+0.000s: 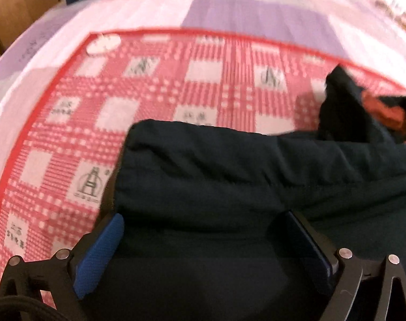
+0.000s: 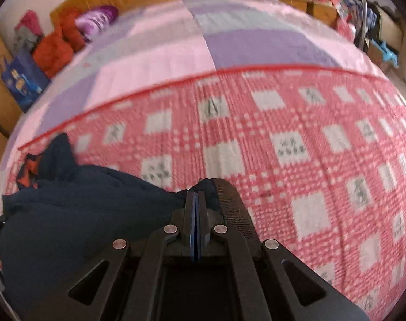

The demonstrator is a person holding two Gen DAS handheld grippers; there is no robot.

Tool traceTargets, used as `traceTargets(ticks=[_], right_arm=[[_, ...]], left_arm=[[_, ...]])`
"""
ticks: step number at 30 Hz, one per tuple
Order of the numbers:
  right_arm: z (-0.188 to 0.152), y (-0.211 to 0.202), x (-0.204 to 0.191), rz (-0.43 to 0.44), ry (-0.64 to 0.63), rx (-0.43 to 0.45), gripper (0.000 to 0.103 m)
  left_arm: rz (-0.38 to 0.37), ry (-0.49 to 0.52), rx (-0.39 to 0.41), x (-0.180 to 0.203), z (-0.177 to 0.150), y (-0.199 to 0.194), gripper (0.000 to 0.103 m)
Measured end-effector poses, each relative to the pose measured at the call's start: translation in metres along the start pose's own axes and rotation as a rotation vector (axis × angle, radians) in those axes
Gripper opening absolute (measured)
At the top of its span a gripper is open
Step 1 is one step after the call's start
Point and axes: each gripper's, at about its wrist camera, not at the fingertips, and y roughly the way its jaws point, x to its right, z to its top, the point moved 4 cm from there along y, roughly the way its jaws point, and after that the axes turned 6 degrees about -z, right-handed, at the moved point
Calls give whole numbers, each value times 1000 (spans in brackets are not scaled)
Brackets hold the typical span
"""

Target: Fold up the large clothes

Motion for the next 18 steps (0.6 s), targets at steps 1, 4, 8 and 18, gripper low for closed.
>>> traceTargets(ticks=[1, 4, 8, 18], right_arm=[[2, 0, -6, -36, -30, -1, 0], [10, -24, -15, -74, -51, 66, 0], [-6, -69, -2, -43, -44, 168, 0], [-128, -139, -66, 22, -251, 240, 3]], left_arm=[[13, 2, -15, 2, 4, 1, 100], [-8, -23, -28, -4, 8, -8, 99], [-51, -32, 56, -22, -9, -49, 95], [-140, -34, 156, 16, -104, -126, 95]])
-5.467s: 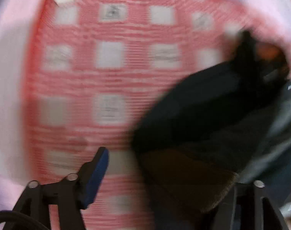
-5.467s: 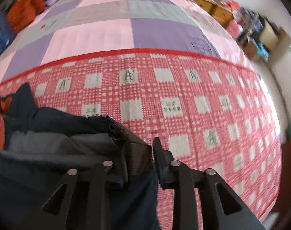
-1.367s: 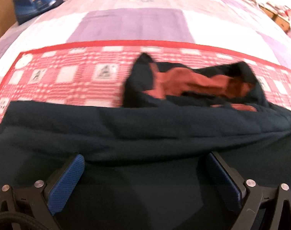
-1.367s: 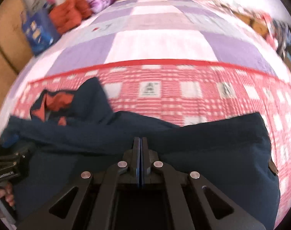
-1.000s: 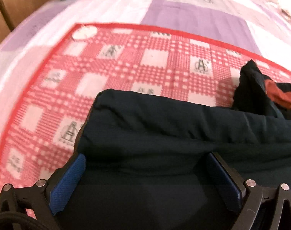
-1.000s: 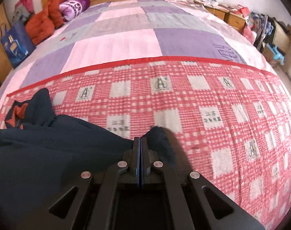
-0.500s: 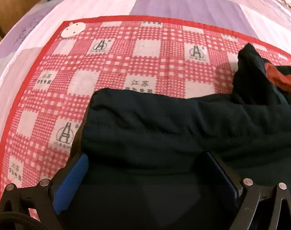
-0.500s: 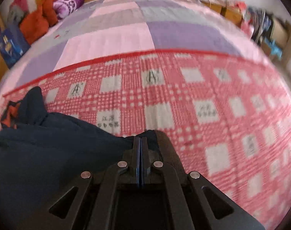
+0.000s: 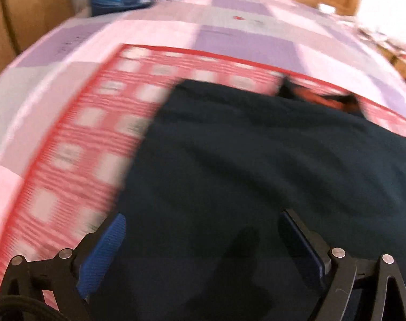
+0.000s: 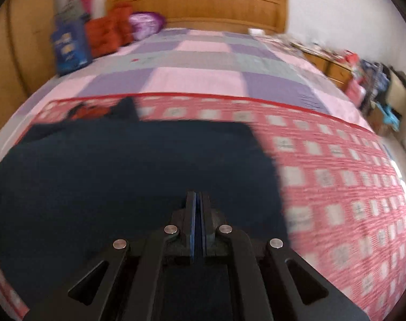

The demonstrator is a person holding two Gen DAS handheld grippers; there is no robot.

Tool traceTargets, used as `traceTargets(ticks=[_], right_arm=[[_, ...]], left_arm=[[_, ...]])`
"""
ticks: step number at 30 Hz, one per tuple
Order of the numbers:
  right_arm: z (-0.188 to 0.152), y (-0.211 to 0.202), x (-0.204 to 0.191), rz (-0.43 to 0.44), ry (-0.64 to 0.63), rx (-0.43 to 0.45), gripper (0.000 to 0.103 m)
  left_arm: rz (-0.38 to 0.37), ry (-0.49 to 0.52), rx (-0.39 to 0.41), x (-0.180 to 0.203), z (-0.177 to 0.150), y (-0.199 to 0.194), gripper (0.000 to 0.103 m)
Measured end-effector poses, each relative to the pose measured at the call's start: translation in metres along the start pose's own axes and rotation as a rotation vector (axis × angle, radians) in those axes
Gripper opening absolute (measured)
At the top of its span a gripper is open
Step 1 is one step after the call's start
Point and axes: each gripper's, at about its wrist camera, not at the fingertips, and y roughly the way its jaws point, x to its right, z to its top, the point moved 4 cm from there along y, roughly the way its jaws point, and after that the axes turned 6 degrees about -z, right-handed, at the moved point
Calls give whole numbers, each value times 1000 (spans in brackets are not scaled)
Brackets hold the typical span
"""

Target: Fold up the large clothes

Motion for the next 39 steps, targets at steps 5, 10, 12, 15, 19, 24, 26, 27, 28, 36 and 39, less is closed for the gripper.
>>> traceTargets(ticks=[5, 10, 12, 15, 19, 24, 26, 27, 28, 36, 39], right_arm=[[-14, -21, -101, 203, -54, 15, 3], [-35, -3, -118, 187, -101, -43, 0], [-41, 1, -98, 139, -116, -38, 0], [-49, 3, -41, 32, -101, -21, 0], [-59, 3, 35, -126, -12, -39, 0], [-84, 14, 109, -284, 87, -162, 0], [-101, 23, 129, -261, 168, -251, 0], [-109, 24, 136, -256, 197, -274, 0], [-113, 16, 140, -279, 201, -257, 0], [-101, -87, 43, -154, 51, 43, 0], [-112, -110, -39, 46, -110, 67, 0]], left_arm=[[-156, 68, -49, 86, -26, 12, 95], [-62, 120, -34, 89, -42, 28, 102], [-10, 140, -28, 73, -45, 27, 103], [55, 125, -25, 37, -48, 22, 103], [178, 112, -17, -14, -51, 13, 103], [220, 72, -40, -51, -56, 12, 103], [208, 38, -51, -59, -57, 15, 103], [199, 19, -55, -61, -59, 14, 103], [203, 12, -58, -62, -59, 13, 103], [45, 58, 59, 18, -75, -54, 99], [-91, 65, 64, 56, -92, -70, 99]])
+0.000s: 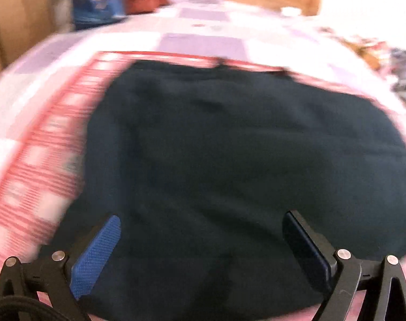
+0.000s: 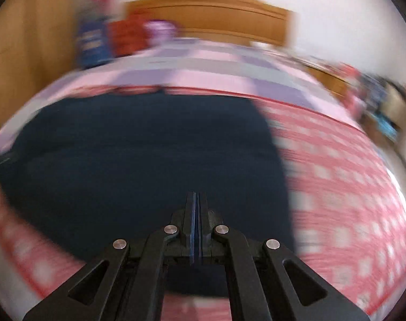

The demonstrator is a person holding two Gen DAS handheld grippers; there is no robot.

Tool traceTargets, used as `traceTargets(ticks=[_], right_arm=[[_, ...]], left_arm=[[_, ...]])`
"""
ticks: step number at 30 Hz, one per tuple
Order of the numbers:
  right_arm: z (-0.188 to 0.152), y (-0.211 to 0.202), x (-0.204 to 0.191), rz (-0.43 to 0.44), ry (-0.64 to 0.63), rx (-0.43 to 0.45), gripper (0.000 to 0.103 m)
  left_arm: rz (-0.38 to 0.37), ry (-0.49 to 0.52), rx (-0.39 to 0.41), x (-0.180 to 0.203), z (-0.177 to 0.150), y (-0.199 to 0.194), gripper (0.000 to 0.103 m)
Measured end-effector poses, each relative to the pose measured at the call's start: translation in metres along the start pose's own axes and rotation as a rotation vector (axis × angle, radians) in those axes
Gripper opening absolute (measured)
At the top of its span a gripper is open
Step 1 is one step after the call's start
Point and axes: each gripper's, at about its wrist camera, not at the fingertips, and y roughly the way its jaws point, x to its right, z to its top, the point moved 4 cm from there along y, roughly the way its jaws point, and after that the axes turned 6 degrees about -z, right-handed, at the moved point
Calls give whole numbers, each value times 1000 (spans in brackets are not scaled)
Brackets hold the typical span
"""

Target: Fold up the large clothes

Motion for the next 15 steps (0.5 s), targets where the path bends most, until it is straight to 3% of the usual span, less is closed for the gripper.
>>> traceTargets(ticks=[4, 6, 8, 10, 13, 15], right_arm=[[-11, -1, -82, 173, -130, -19, 0], [-17, 2, -106, 181, -167, -36, 0], [-24, 19, -106, 166, -186, -70, 0], [-28, 36, -79, 107, -173, -99, 0], [-33, 51, -10, -9, -68, -114, 0], [-40, 52, 33, -32, 2, -128, 0]], left_arm=[[-113, 34, -39, 47, -28, 8, 99], [-73, 91, -87, 54, -44, 29, 99], [-54, 73, -128, 42, -53, 46, 101], [-40, 37, -120, 17, -55, 53, 101], [73, -23, -106, -33, -48, 47, 101], [164, -50, -105, -77, -50, 40, 101]])
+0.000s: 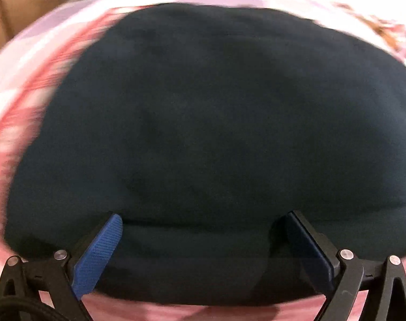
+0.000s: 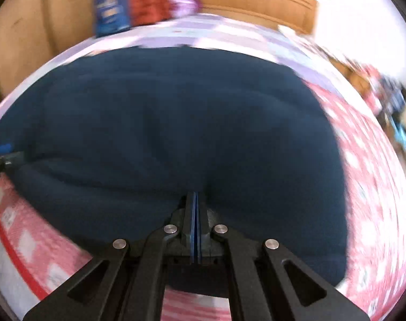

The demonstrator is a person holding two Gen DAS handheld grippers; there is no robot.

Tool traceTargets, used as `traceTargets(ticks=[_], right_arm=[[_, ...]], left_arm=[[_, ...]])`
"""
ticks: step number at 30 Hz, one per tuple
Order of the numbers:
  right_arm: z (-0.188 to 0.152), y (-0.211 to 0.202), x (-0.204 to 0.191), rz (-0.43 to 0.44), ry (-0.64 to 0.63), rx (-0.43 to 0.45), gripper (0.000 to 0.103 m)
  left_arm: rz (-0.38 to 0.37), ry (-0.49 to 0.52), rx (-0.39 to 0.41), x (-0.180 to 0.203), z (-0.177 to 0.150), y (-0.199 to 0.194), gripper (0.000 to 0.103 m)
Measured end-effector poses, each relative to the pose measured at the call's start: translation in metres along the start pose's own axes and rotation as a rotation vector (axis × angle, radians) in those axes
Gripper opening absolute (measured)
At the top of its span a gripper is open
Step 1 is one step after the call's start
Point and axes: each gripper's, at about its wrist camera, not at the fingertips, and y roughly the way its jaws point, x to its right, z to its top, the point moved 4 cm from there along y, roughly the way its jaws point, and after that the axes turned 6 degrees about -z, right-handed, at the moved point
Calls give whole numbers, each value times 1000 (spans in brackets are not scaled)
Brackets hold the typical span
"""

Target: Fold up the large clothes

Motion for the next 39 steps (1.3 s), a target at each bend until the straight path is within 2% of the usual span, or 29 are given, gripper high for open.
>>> traceTargets(ticks=[2, 4, 6, 9, 11, 14, 16, 19, 21, 24, 31, 35, 39], right_arm=[[-8, -3, 30, -66, -2, -11, 0], [-14, -4, 50, -104, -24, -21, 0], [-13, -2, 70, -139, -6, -29, 0], [-27, -5, 108, -186, 125, -64, 0], [-40, -2, 128, -208, 194, -120, 0], [-49, -3, 143, -231, 219, -191, 0], [-50, -9, 147, -239, 186, -202, 0], [-57, -26, 156, -200, 216, -199, 0], [-61, -45, 150, -173, 227, -192, 0], [-60, -73, 128, -98, 230, -182, 0], [-48, -153, 63, 15, 110, -150, 3], [-42, -198, 28, 58, 102, -158, 3], [-36, -249, -7, 98, 143, -179, 3]], left_arm=[[-4, -12, -10, -24, -2, 2, 101], [33, 53, -21, -31, -2, 1, 101], [34, 69, -23, -37, -3, 1, 101], [46, 37, -14, -43, -6, -5, 100], [49, 7, -9, -44, -4, -8, 99], [58, -12, -25, -46, -10, -14, 95], [77, -14, -44, -49, -14, -21, 94], [170, -82, -81, -62, -16, -33, 94], [226, -198, -115, -88, -22, -44, 93], [253, -278, -139, -93, -29, -68, 93], [195, -211, -172, -19, -29, -140, 93], [127, -158, -204, 34, -27, -179, 93], [96, -111, -192, 70, -28, -225, 93]])
